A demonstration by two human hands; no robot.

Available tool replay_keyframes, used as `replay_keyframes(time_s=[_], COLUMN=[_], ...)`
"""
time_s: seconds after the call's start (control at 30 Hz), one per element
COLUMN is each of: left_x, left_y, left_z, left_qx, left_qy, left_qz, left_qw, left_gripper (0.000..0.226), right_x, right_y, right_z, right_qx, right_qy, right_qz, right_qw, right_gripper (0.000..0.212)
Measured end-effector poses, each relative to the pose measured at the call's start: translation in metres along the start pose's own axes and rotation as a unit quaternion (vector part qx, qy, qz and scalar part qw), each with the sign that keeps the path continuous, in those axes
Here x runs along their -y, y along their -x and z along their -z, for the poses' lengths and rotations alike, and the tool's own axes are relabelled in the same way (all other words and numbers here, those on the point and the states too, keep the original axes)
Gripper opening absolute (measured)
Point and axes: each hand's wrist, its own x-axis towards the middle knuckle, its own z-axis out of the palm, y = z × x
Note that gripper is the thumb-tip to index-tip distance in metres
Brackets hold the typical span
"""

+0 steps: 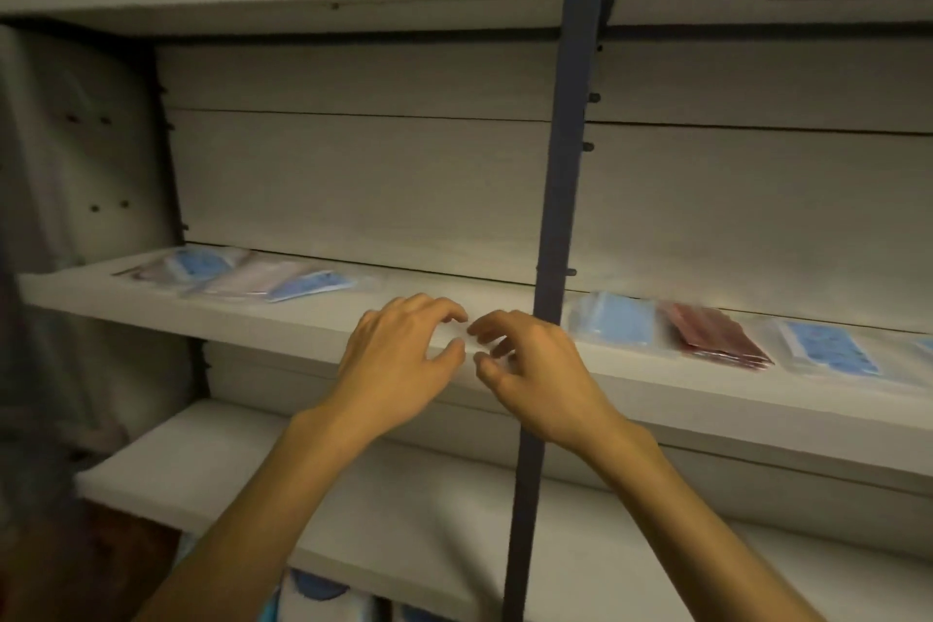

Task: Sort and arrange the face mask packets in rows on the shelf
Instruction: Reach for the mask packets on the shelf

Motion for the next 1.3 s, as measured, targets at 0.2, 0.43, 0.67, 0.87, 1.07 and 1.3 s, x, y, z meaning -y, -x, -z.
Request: replay_keyframes(time_s=[0.2,0.43,0.67,0.87,1.07,1.3], left_x=[0.098,0.219,0.317,0.357,0.374,0.388], left_y=[-0.022,-0.058,-0.088,-0.115,-0.131,-0.136], left_z=[0.019,0.033,0.042,0.040,0.032,0.030], left_qx=[0.021,0.036,0.031,0.055,0.124,0.152], left_qy=[-0.037,-0.054,-0.098,-0.155,-0.178,-0.163], left_qz=[0.019,0.058,0.102,0.157,0.149,0.108], left_qw=[0.999,0.996,0.989,0.974,0.965,0.969], left_gripper=[0.031,0.027,0.027,0.065,0.086,0.089], right_x=[0.018,0.045,0.062,0.076,0.092,0.096], right_y=[-0.066,-0.148,-0.197,-0.224,-0.249,-0.267], right_z=[-0.068,-0.143,-0.197,-0.224,-0.247,-0.268], right_qx=[0.014,0.009,0.017,0.014,0.007,0.002], right_qy=[0.053,0.074,0.100,0.134,0.151,0.164], right_qz=[-0.023,-0.061,-0.081,-0.099,-0.150,-0.205], right_qw=[0.998,0.995,0.992,0.986,0.977,0.965], right_gripper=[0.029,0.026,0.026,0.029,0.031,0.031])
